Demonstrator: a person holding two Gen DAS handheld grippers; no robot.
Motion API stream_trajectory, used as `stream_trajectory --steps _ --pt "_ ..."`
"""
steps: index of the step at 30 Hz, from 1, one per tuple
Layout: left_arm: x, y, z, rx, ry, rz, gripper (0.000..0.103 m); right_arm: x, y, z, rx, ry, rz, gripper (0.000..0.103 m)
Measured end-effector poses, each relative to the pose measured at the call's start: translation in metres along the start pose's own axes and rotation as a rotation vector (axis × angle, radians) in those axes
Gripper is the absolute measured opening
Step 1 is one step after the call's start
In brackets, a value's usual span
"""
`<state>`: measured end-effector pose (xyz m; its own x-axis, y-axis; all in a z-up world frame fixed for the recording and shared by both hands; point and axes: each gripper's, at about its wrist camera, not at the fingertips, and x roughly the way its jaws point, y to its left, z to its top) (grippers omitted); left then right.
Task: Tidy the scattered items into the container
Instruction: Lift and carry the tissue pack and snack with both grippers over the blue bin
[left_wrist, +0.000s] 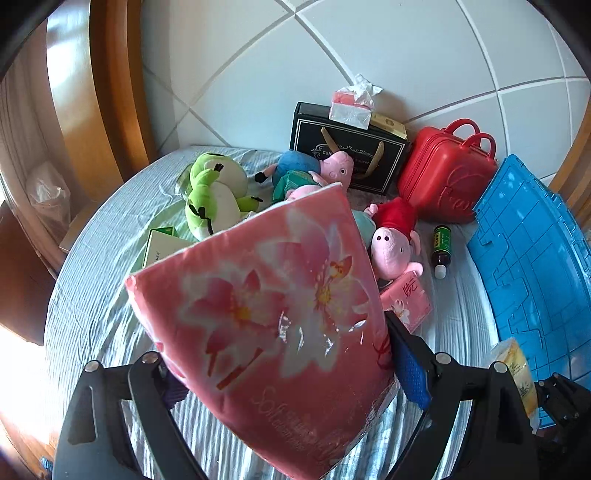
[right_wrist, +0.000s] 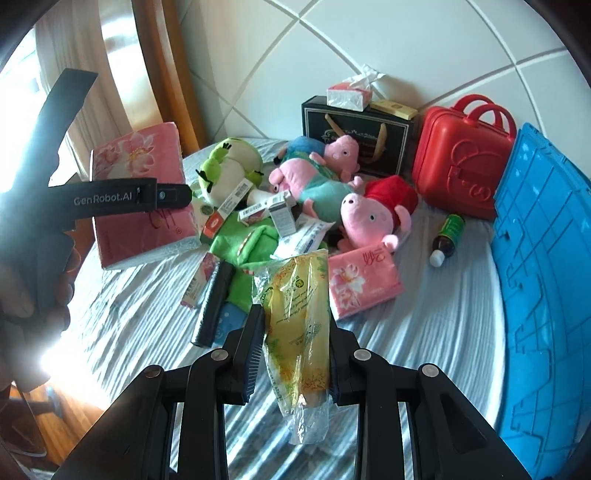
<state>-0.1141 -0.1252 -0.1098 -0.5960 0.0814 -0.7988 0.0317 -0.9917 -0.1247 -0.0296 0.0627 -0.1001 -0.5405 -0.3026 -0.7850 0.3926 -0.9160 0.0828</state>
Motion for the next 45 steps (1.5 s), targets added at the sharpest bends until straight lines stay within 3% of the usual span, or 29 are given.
stream_trajectory --steps 17,45 --pt "-0.082 -0.034 -0.005 0.022 -0.133 0.049 0.089 -0.086 -0.027 0.006 -0.012 -0.107 0.023 0.029" --pt "-0.134 -0.11 -0.012 0.057 -0.202 0.077 0.089 -0.163 -0.082 0.0 0.011 -0.233 0.047 0.029"
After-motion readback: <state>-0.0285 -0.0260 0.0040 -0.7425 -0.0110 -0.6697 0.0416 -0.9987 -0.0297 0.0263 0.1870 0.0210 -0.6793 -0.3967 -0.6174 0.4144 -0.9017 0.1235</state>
